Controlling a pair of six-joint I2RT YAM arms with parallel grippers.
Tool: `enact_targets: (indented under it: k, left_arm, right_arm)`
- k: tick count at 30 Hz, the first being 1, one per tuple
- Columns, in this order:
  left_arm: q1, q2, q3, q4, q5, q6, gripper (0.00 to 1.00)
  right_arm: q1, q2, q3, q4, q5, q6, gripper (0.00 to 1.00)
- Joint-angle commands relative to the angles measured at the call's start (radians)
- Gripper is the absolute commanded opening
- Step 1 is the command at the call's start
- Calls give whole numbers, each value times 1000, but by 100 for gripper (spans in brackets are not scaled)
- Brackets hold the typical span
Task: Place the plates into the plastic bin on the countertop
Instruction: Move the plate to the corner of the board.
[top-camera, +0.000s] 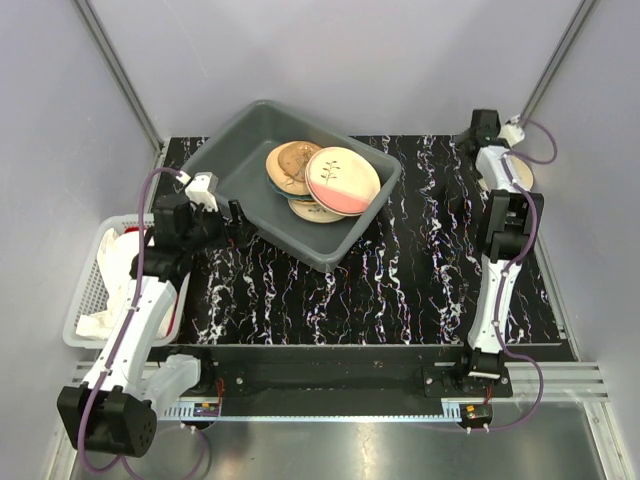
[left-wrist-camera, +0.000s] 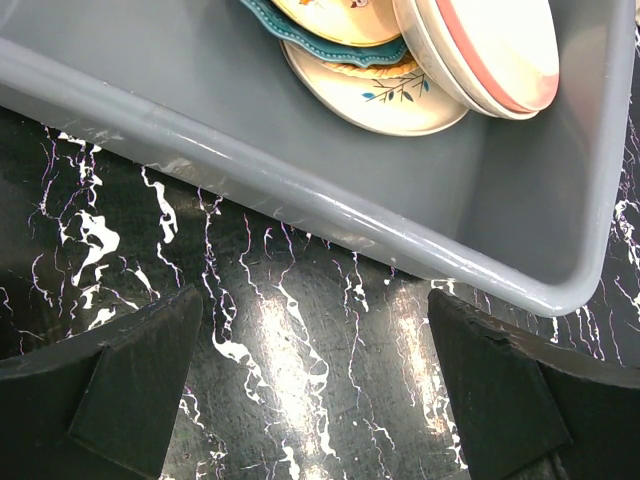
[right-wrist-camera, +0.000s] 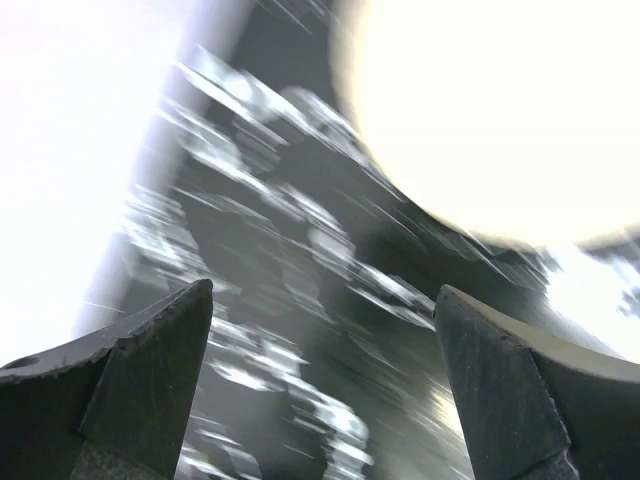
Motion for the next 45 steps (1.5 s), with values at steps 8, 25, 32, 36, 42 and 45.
enact_targets:
  k: [8, 25, 32, 36, 42, 45]
  left_arm:
    - [5, 21, 6, 19, -15, 11, 99]
    - [3, 39, 9, 16, -2, 9, 99]
    - [5, 21, 9, 16, -5, 11, 99]
    - [5, -1, 6, 13, -28, 17, 99]
    - [5, -21, 3, 13, -48, 23, 99]
    - [5, -22, 1, 15, -44, 21, 99]
  right_arm:
    - [-54, 337, 705, -88, 237, 18, 100]
    - [-64, 461, 735, 42, 177, -122, 100]
    - [-61, 414, 672, 12, 83, -136, 100]
    - [-59, 426, 678, -25, 34, -98, 100]
    - [-51, 429, 573, -142, -30, 37, 100]
    - [-31, 385, 502, -134, -29, 13, 100]
